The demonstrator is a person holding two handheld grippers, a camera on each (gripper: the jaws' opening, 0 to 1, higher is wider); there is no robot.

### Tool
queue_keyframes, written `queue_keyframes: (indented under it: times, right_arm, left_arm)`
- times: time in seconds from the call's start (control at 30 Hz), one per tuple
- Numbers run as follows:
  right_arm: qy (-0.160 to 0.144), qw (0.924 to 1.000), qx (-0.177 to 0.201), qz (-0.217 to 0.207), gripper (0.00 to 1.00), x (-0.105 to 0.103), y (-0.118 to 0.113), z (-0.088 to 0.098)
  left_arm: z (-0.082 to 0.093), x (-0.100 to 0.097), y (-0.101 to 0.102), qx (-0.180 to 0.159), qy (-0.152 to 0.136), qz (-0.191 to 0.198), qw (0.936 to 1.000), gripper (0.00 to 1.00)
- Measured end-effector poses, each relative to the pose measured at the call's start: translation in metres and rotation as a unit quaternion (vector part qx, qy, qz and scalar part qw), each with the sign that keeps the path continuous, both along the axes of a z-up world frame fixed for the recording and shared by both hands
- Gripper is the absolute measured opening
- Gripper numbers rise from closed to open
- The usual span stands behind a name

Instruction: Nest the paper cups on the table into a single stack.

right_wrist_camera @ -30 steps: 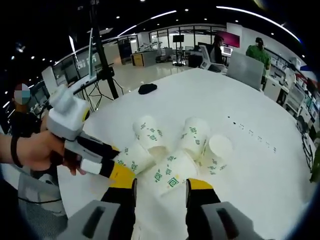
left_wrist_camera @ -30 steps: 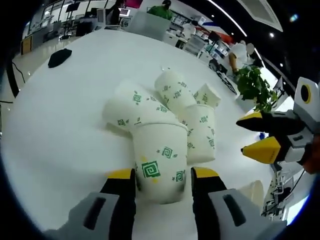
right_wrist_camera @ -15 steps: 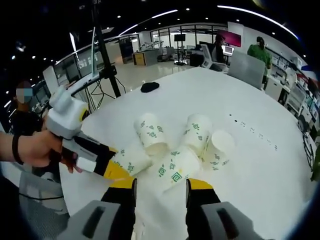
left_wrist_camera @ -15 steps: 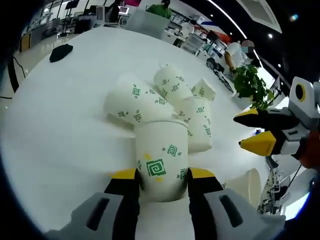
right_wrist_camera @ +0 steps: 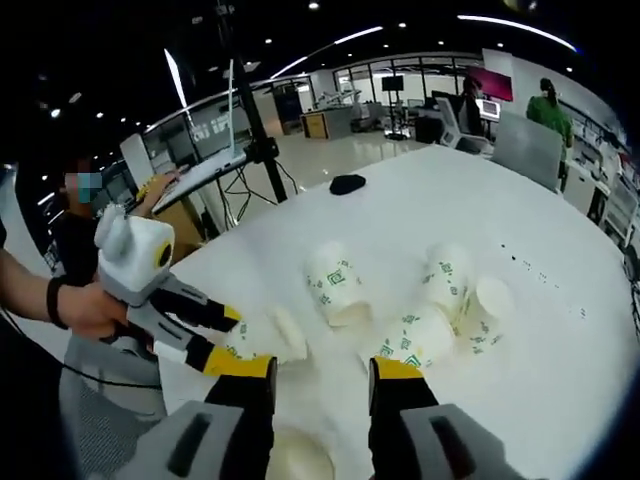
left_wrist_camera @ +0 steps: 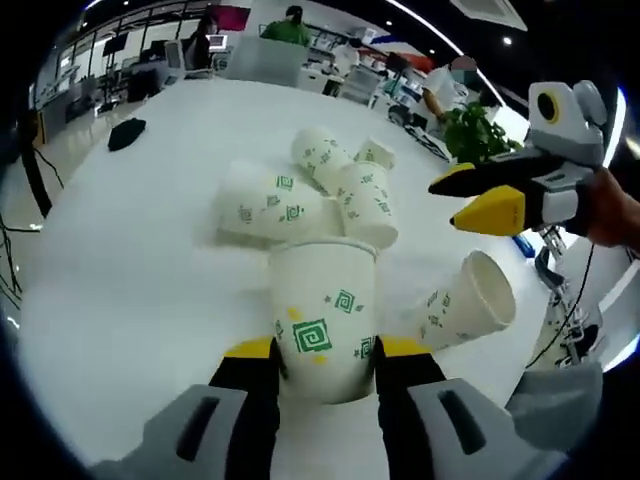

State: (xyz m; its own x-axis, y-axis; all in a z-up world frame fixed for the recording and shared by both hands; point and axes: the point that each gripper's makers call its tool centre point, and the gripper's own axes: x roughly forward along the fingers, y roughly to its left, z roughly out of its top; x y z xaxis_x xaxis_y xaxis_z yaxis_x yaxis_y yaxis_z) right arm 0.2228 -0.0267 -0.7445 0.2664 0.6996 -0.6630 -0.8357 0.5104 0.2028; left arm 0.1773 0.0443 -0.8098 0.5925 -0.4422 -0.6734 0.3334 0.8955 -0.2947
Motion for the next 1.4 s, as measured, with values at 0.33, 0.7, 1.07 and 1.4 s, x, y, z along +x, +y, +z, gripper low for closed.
queue_keyframes:
  times: [0.33, 0.7, 1.07, 1.4]
  right_arm:
    - [0.01, 0.9985, 0.018, 0.051, 0.33, -0.034, 0.02, 0.009]
    - [0.048, 0.9937, 0.034, 0.095, 0.15, -0.077, 0.025, 0.017]
    - [0.069, 0.9897, 0.038, 0.12, 0.0, -0.105, 0.031, 0.016]
    - [0.054, 0.9916, 0.038, 0.111, 0.0, -0.104, 0.025, 0.02]
  left_arm:
    - [0.028, -0.007, -0.016, 0.003, -0.057, -0.057, 0.9968, 0.37]
    - [0.037, -0.03, -0.04, 0.001, -0.082, -0.116, 0.9898, 0.37]
    - [0.03, -0.049, -0.044, 0.001, -0.079, -0.139, 0.9871, 0.35]
    - [0.035, -0.051, -0.042, -0.007, -0.082, -0.133, 0.9877, 0.4]
